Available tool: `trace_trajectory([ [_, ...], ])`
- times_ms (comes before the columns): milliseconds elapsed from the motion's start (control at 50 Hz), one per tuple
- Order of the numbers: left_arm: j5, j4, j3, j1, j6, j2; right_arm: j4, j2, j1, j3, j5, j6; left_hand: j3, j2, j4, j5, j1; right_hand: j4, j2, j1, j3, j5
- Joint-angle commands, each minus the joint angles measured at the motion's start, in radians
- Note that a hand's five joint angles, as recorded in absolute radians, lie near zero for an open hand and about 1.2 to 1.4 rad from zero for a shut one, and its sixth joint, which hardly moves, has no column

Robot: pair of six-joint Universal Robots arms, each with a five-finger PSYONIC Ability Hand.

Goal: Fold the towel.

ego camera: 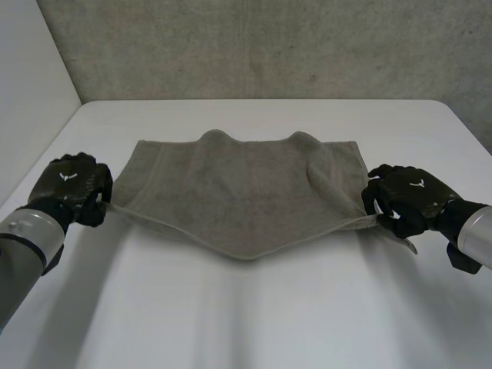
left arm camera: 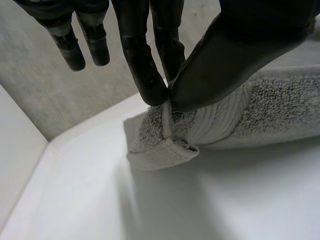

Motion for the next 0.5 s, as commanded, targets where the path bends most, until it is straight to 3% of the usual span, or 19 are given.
trace_trajectory([
  [20, 0.013, -0.002, -0.015, 0.035, -0.001, -0.003, -0.082, 0.008, 0.0, 0.041, 0.002, 0.0, -0.043, 0.055, -0.05, 0.055, 0.082, -0.06, 0.057, 0.065, -0.006, 0.025],
  [60, 0.013, -0.002, -0.013, 0.048, -0.001, -0.002, -0.113, 0.017, 0.0, 0.065, 0.002, 0.002, -0.043, 0.055, -0.05, 0.055, 0.082, -0.06, -0.148, -0.14, -0.006, -0.18],
  [120, 0.013, -0.002, -0.013, 0.051, -0.002, 0.0, -0.139, 0.037, 0.001, 0.091, 0.002, 0.0, -0.043, 0.055, -0.05, 0.055, 0.082, -0.06, -0.21, -0.202, -0.006, -0.242],
  [500, 0.014, 0.004, -0.008, 0.055, -0.096, 0.006, -0.199, 0.096, -0.009, 0.156, 0.041, 0.044, -0.043, 0.055, -0.05, 0.055, 0.082, -0.06, -0.26, -0.252, -0.006, -0.292],
])
